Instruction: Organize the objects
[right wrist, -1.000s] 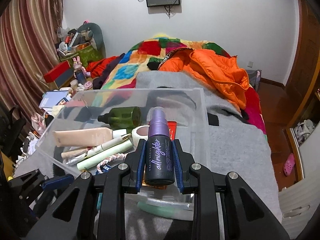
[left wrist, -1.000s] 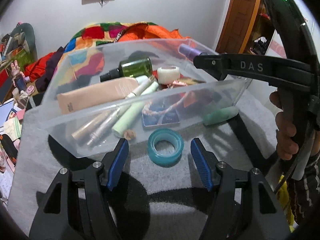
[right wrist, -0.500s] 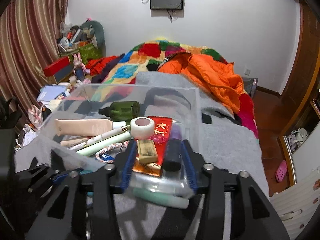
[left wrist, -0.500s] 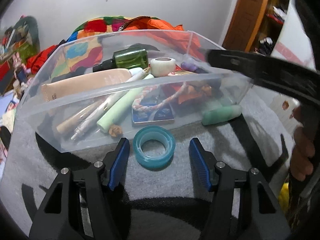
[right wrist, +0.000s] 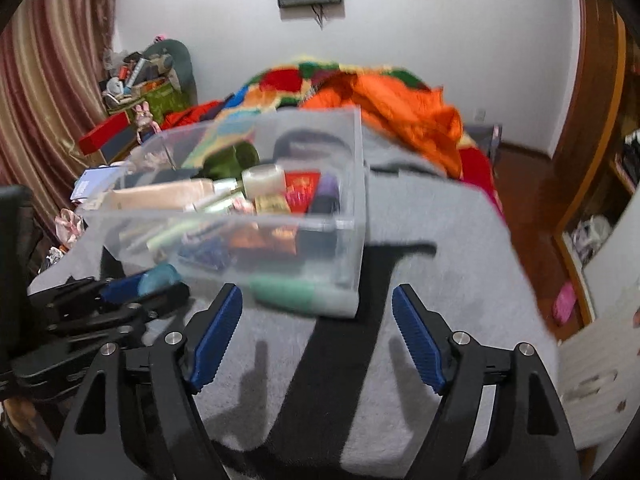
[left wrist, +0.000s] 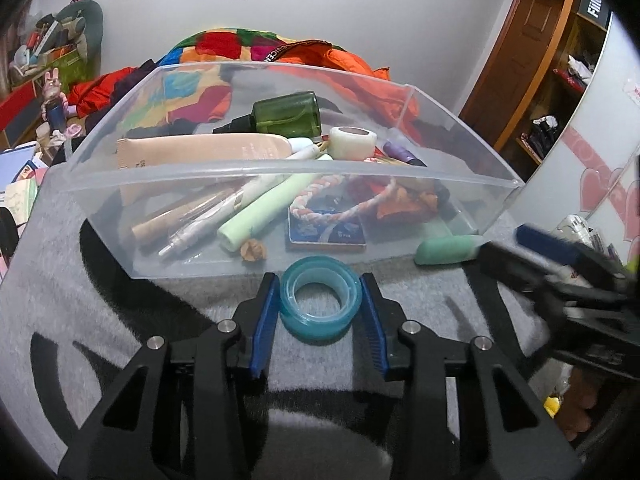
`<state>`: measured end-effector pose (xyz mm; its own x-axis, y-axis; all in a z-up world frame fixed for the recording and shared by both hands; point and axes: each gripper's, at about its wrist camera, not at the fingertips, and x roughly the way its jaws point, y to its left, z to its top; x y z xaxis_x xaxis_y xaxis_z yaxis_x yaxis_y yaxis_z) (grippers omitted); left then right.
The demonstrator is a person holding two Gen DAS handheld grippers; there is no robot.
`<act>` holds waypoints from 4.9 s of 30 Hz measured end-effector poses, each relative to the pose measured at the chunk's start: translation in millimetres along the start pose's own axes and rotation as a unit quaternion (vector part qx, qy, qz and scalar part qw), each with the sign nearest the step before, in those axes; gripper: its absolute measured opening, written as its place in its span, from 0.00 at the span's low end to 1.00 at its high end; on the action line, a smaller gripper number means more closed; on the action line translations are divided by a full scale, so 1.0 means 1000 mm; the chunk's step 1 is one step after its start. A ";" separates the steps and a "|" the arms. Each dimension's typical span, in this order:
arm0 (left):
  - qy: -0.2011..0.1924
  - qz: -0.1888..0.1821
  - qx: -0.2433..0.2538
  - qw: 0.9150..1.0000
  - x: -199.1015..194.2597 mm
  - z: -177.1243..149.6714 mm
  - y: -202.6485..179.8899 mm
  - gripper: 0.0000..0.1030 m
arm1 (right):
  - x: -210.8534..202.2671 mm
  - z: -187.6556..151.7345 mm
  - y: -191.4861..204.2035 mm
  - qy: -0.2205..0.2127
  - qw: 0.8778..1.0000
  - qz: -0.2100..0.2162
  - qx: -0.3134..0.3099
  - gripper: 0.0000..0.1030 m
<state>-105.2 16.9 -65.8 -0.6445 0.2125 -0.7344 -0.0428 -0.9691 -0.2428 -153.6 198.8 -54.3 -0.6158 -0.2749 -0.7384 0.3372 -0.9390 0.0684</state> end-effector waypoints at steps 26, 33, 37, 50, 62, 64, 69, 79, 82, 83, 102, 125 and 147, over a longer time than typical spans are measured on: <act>-0.046 0.007 0.030 0.998 -0.051 -0.014 0.004 0.39 | 0.025 -0.006 0.007 0.025 0.999 -0.023 0.042 0.68; -0.065 0.003 0.028 0.997 -0.071 0.001 0.009 0.39 | -0.008 -0.006 0.016 -0.014 0.999 -0.019 0.023 0.68; -0.079 0.012 0.034 0.996 -0.081 0.011 0.009 0.39 | -0.028 0.000 0.021 -0.039 0.999 -0.011 0.012 0.68; -0.112 0.025 0.052 0.992 -0.091 0.049 0.009 0.39 | -0.044 0.039 0.030 -0.091 0.996 0.004 -0.013 0.68; -0.079 0.027 0.049 0.995 -0.050 0.071 0.019 0.39 | -0.010 0.060 0.043 -0.069 0.997 0.024 -0.023 0.68; -0.076 0.028 0.051 0.995 -0.046 0.072 0.020 0.39 | -0.004 0.060 0.044 -0.061 0.997 0.027 -0.025 0.69; -0.068 0.031 0.053 0.996 -0.035 0.072 0.022 0.39 | 0.013 0.059 0.046 -0.043 0.998 0.033 -0.028 0.68; -0.050 0.023 0.043 0.998 -0.019 0.070 0.024 0.39 | 0.023 0.055 0.042 -0.029 0.999 0.028 -0.025 0.69; -0.048 0.016 0.040 0.998 -0.021 0.070 0.024 0.41 | 0.020 0.055 0.041 -0.029 0.999 0.030 -0.029 0.70; -0.050 0.016 0.042 0.998 -0.022 0.069 0.023 0.42 | 0.018 0.055 0.040 -0.029 0.999 0.033 -0.029 0.71; -0.106 0.016 0.040 0.993 -0.080 0.054 0.018 0.64 | -0.045 0.044 0.037 -0.091 0.995 0.033 -0.036 0.81; -0.124 0.037 0.053 0.990 -0.105 0.006 0.003 0.92 | -0.070 -0.001 0.042 -0.118 0.991 0.011 -0.060 0.98; -0.126 0.046 0.052 0.990 -0.107 0.003 0.004 0.92 | -0.073 -0.003 0.038 -0.119 0.991 0.012 -0.053 0.98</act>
<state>-38.7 -10.3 14.1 -0.8184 0.0972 -0.5664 -0.0446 -0.9934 -0.1061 -94.1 184.0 -0.1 -0.7536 -0.3492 -0.5569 0.4181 -0.9084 0.0039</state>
